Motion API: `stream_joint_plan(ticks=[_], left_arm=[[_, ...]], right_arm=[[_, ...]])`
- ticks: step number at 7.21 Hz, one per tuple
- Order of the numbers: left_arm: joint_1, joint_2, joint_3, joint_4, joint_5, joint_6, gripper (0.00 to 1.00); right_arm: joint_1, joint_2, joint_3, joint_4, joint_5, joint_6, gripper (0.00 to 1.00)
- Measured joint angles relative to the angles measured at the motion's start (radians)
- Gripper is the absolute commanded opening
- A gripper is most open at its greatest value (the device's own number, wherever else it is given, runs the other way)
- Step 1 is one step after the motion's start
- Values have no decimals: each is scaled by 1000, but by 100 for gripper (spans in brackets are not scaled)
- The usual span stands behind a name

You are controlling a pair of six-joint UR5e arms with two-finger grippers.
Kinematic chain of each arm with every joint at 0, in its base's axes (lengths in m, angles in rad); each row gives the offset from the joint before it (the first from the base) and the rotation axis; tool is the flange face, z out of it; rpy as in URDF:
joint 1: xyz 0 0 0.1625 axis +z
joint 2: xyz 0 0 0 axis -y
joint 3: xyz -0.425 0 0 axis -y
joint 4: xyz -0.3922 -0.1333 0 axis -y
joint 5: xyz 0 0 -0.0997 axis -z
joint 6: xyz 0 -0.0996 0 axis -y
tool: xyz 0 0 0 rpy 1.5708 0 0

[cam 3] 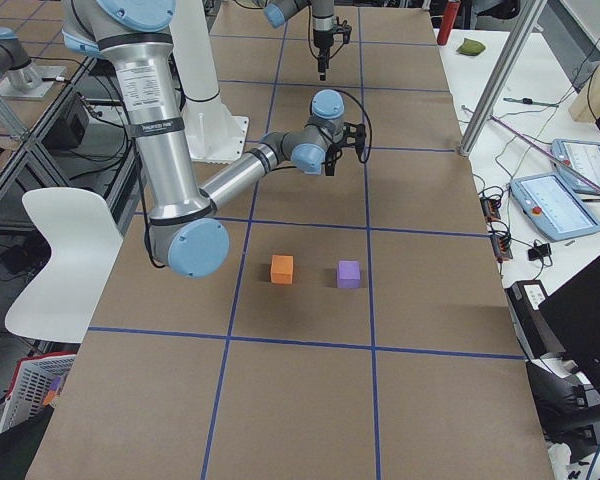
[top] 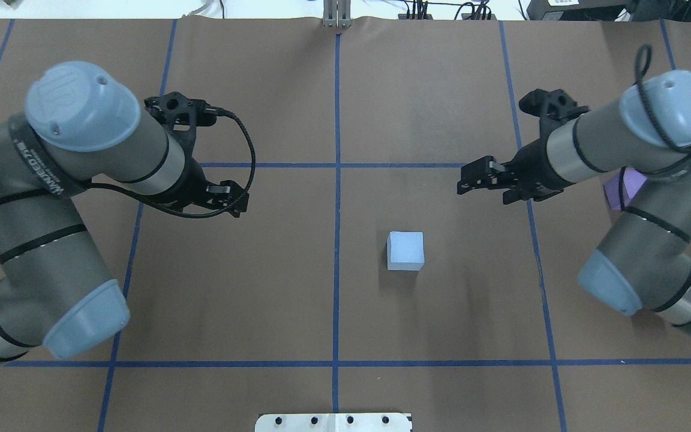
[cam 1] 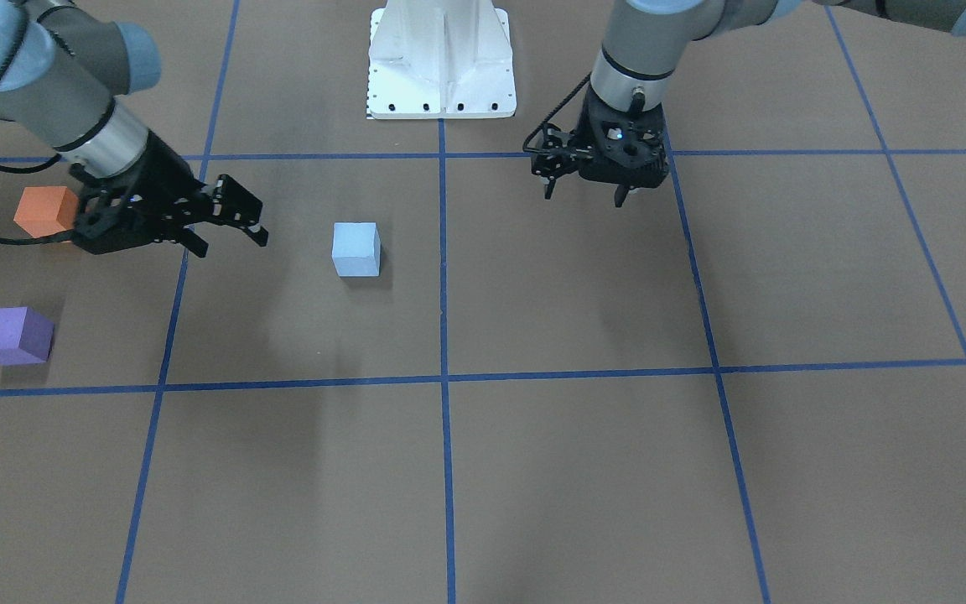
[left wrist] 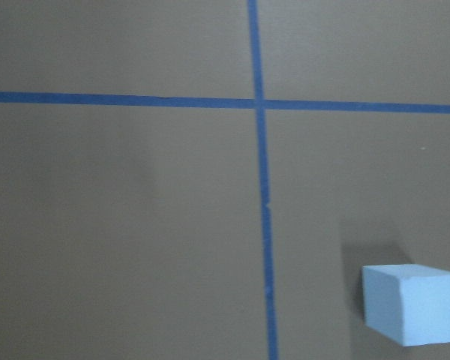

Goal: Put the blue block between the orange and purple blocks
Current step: 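Lower the right gripper onto the light blue cube and grasp it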

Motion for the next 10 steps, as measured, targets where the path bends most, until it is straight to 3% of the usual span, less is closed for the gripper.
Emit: stream_joint_plan(ticks=[2, 4, 10], left_arm=[[-112, 106, -5, -5, -81, 150, 100], [-140, 134, 3, -7, -102, 188, 100], [-136, 135, 24, -20, -105, 184, 100]], right_arm=[[-156, 149, -4, -232, -168, 25, 97], [-229, 207, -21, -340, -248, 36, 96], [-245, 222, -110, -364, -267, -68, 93]])
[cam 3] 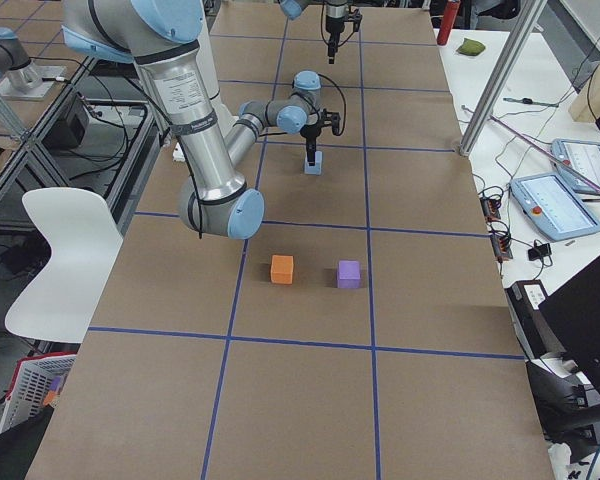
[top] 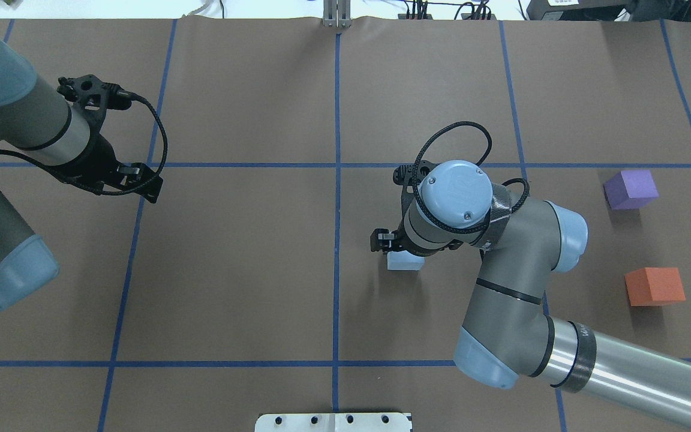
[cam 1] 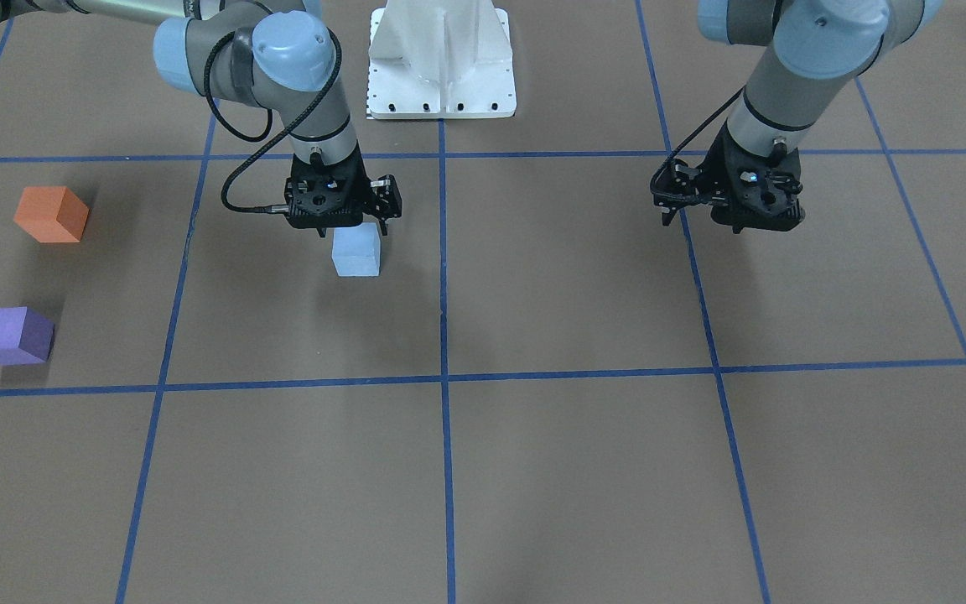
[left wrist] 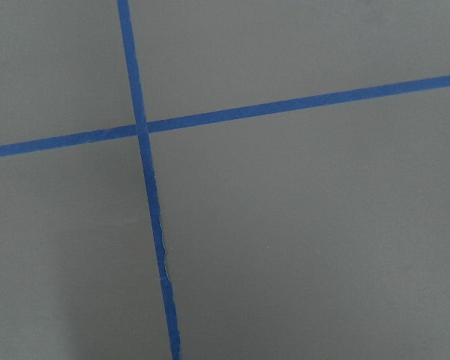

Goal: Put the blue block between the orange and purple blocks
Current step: 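Lower the right gripper onto the light blue cube and grasp it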

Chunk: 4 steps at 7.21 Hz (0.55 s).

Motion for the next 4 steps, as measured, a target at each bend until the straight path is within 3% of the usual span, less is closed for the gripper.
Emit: stream_joint_plan(ticks=[2, 3, 4], left_arm=[[0, -1, 0, 0, 0, -2, 100], [0, -2, 0, -1, 0, -4, 100], [0, -3, -2, -1, 0, -10, 100]], right_arm=[[0, 2, -36, 23, 1, -17, 88], [0, 3, -60, 60, 2, -17, 80], [0, 13, -87, 89, 4, -15, 62]])
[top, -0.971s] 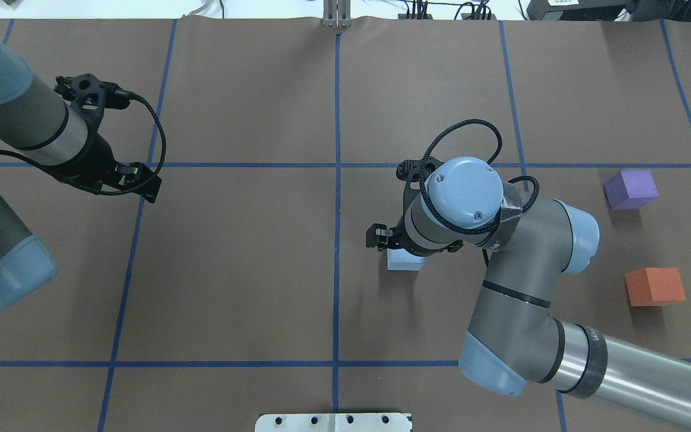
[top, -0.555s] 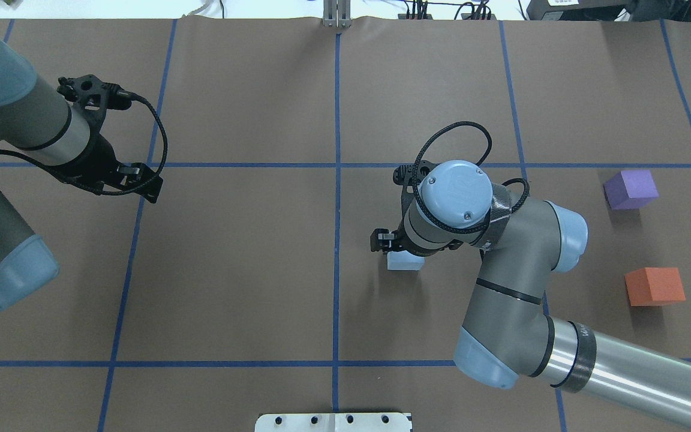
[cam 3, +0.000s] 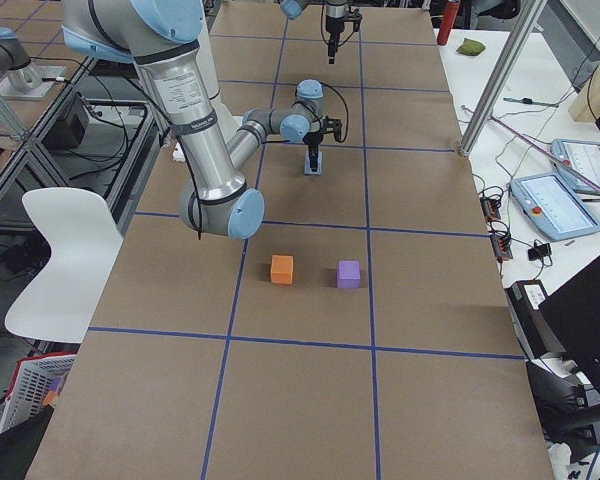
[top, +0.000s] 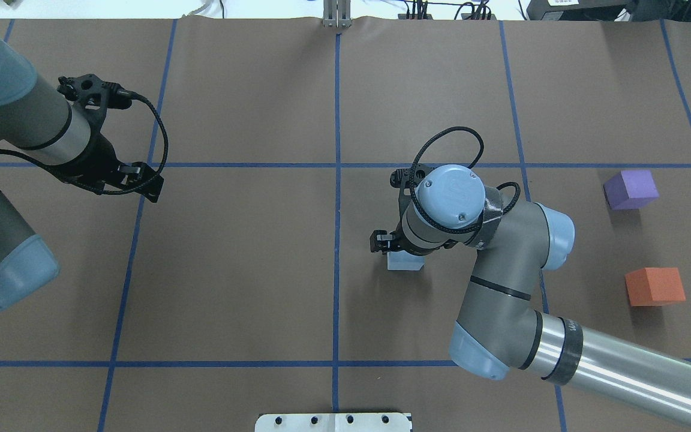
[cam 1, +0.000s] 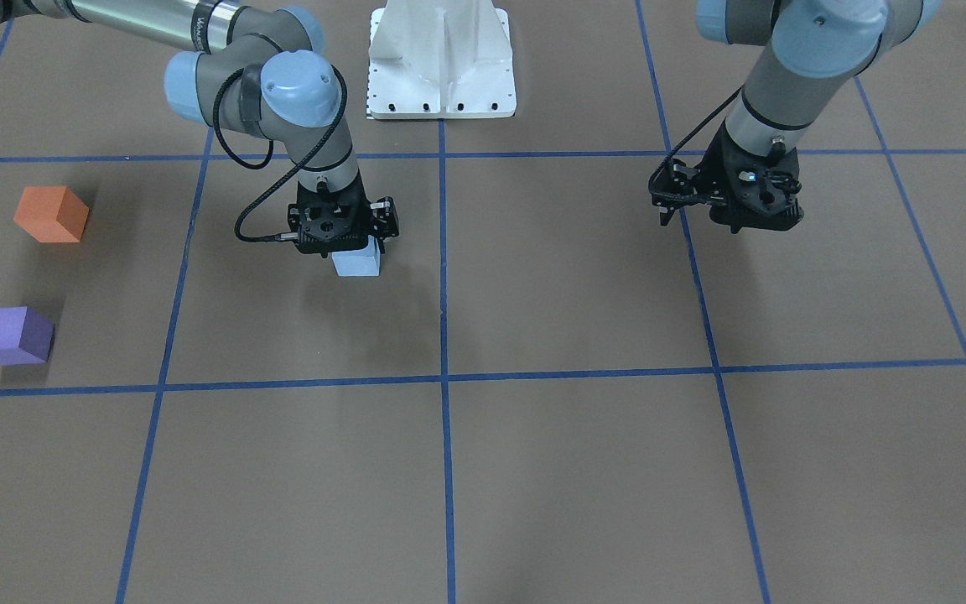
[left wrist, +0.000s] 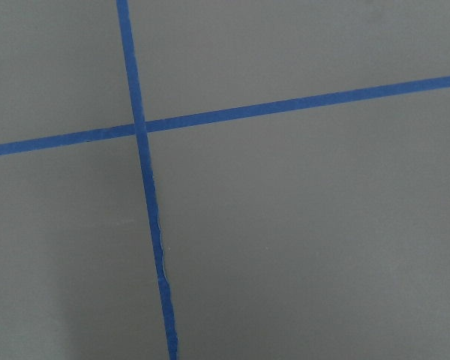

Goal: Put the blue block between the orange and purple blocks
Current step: 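Lower the right gripper onto the light blue cube and grasp it, then carry the light blue cube with the right gripper toward the purple cube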

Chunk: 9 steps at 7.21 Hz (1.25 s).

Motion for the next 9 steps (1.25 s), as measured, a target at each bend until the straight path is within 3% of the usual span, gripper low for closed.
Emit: stream_joint_plan(ticks=[1, 2, 4, 5, 7, 9], left_arm=[[0, -2, -3, 0, 0, -13, 100], [0, -4, -5, 0, 0, -24, 100], [0, -6, -7, 0, 0, -35, 100], [1, -7, -9, -2, 0, -40, 100], [2, -8, -1, -36, 0, -65, 100], [3, -8, 9, -59, 0, -82, 100]], right_arm=[[0, 24, -33, 12, 2, 2, 36], [2, 40, -56, 16, 7, 1, 0], [44, 42, -49, 1, 87, -2, 0], [102, 22, 8, -43, 154, -11, 0], [233, -90, 183, -148, 235, -110, 0], [350, -257, 259, -168, 253, -272, 0]])
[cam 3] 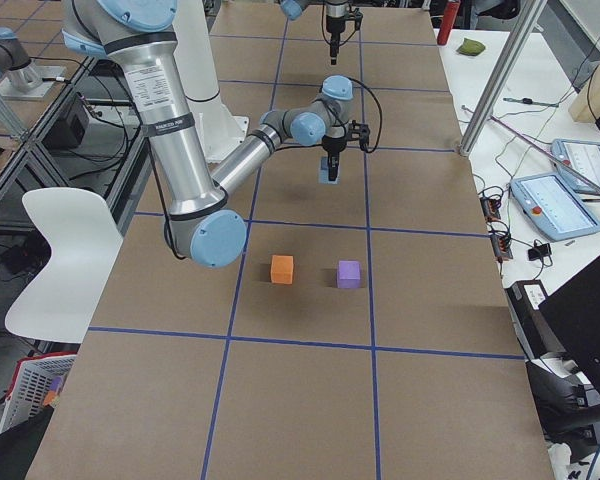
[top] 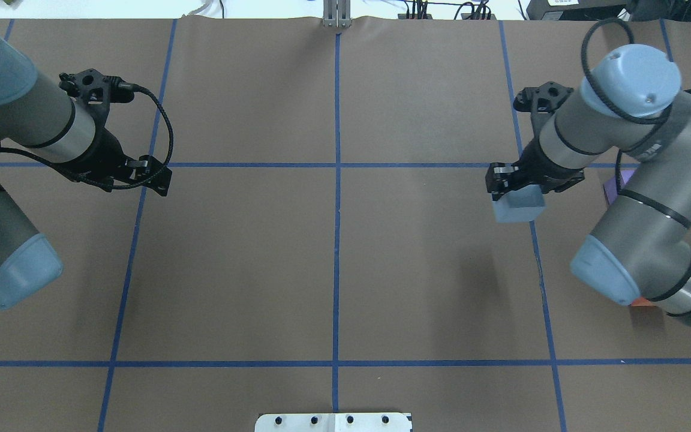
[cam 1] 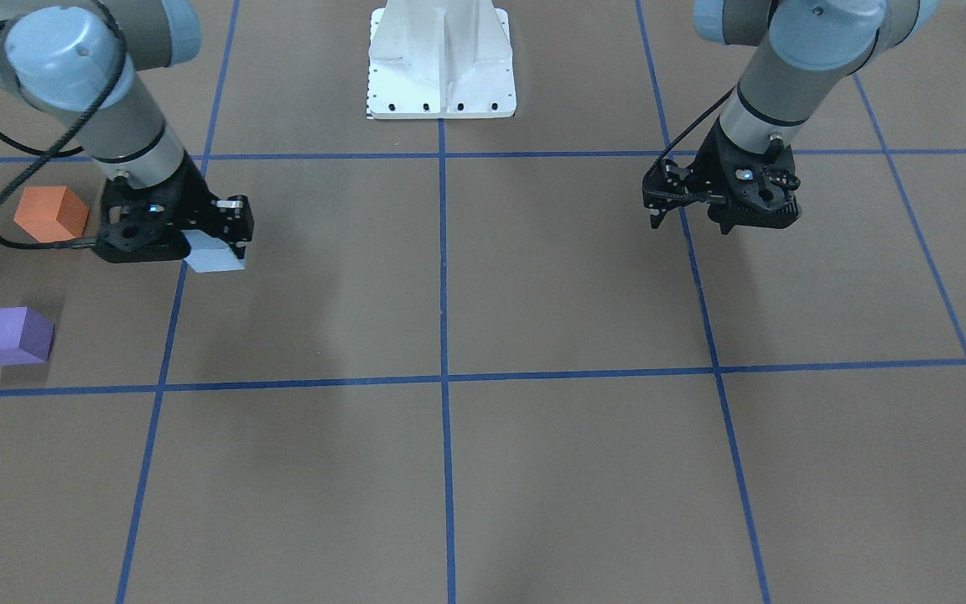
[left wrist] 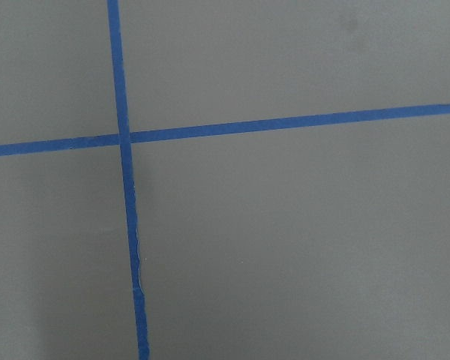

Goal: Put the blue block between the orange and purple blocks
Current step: 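Carry the light blue cube with the right gripper toward the purple cube, then lower the light blue cube between the purple and orange cubes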

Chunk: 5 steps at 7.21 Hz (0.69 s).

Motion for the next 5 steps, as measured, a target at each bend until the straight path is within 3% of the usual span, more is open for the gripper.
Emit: stream_joint_plan(ticks=[3, 5], left_arm=[[6, -1, 2, -4, 0, -28, 100], [9, -1, 3, -4, 1, -31, 100]], right_arm=[[116, -201, 0, 62, 48, -168, 0], [153, -316, -32, 175, 60, -199, 0]])
